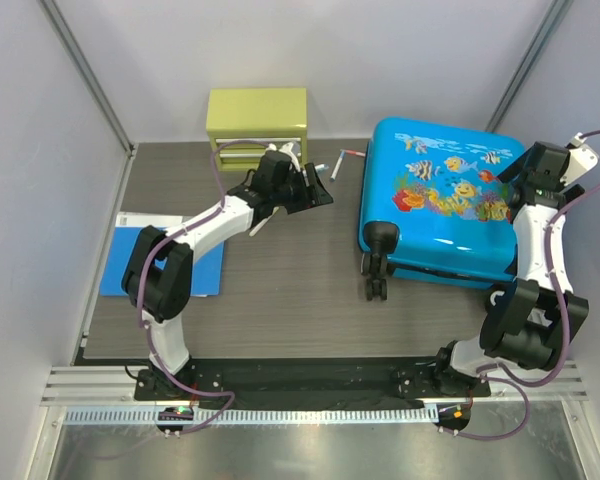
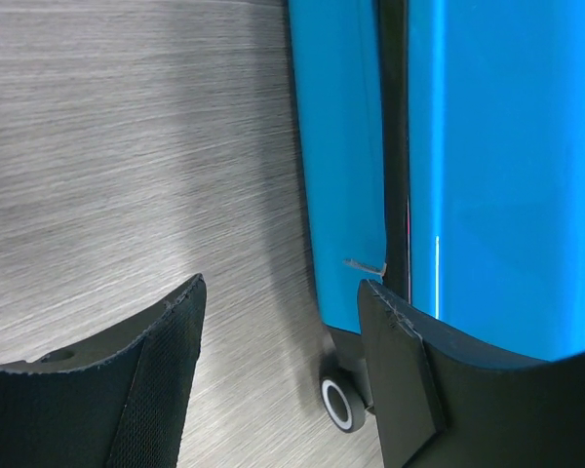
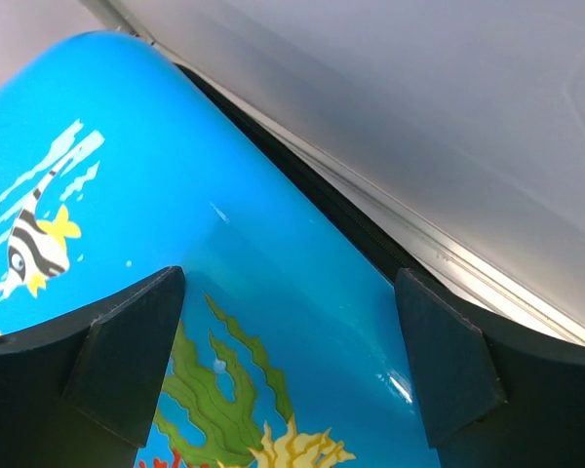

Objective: Pack the luggage
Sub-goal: Zip the luggage at the center of the board.

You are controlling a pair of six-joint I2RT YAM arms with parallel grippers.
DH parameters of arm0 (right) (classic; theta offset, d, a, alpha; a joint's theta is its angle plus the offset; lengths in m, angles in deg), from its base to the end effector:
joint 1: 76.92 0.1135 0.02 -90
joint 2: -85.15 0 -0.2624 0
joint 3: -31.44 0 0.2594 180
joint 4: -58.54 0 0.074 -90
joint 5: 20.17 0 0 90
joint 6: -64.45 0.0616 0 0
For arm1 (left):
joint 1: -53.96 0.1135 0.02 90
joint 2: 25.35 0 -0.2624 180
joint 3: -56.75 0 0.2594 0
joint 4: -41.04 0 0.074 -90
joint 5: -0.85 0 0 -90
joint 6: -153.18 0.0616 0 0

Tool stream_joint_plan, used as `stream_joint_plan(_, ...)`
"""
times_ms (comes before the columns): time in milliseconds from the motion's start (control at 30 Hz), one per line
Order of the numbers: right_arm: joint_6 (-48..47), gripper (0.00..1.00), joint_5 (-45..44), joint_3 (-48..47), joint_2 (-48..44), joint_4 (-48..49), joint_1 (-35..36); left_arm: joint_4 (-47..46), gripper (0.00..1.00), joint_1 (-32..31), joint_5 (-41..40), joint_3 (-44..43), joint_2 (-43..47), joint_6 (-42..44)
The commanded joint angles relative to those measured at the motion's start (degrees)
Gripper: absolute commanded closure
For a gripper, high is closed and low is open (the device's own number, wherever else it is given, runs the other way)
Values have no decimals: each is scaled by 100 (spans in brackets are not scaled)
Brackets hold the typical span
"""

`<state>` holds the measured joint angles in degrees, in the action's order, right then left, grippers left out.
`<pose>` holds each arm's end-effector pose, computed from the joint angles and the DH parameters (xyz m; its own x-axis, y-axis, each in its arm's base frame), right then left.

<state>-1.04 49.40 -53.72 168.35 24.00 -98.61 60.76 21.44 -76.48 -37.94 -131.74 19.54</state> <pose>0.3258 -0.1527 0.3120 -0.1982 0.4972 -0.8447 0.7714 0.6108 0.1785 0.3827 -0.2600 0.2427 -0.7890 -0.2955 -0.5387 0.1904 0.7159 -0.6717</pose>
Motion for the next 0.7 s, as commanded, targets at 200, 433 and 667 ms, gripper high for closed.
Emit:
stream_joint_plan(200,572,7,1920,983,285,-1557,1280,-380,36,43,-54,178,-83,-136)
stream_joint_plan(433,642,7,1823,702,592,-1548,2072,-398,36,43,70,81,-409,-172)
stream_joint_plan(667,520,7,1867,237,943,-1478,2169,-292,37,-9,227,73,-628,-198)
